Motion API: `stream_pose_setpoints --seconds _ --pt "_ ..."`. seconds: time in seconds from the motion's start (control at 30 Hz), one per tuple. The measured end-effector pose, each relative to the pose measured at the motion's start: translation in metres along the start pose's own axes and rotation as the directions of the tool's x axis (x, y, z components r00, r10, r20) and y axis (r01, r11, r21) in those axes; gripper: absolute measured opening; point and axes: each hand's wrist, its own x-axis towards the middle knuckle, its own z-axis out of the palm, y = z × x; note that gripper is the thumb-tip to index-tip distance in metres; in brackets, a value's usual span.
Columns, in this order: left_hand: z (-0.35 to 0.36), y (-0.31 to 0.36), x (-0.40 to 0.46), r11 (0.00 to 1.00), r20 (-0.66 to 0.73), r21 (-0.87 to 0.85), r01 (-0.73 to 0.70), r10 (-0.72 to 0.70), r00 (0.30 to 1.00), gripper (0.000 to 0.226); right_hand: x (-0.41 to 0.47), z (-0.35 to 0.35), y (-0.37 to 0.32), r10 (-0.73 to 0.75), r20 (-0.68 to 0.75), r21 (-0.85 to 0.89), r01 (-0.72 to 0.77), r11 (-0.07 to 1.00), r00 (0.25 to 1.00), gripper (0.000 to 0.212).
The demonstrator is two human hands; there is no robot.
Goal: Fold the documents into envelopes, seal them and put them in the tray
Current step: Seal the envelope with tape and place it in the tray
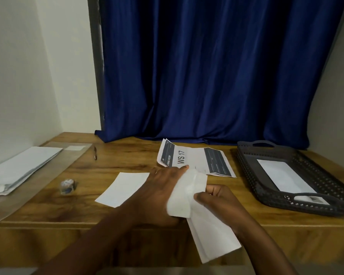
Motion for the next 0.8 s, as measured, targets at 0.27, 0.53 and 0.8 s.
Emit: stream_pose_setpoints --seconds 0.27,0.53,0.8 --pt "0.026 -0.004 0.000 0.983 -0.158 0.174 -0.054 0.082 0.984 0.116 0.003 -0.001 -0.002 0.031 0.050 -0.110 -0.026 0.994 0.998 0.023" --pt "0.035 -0.010 -0.001 0.997 -0.278 0.044 -0.059 0.069 0.958 0.114 -0.001 0.001 -0.007 0.076 0.038 -0.089 -0.073 0.993 0.996 0.027" --pt "0.036 -0.011 0.001 0.984 -0.280 0.149 -0.099 0.138 0.950 0.109 0.005 0.011 -0.009 0.082 0.005 -0.026 -0.082 0.996 0.997 0.020"
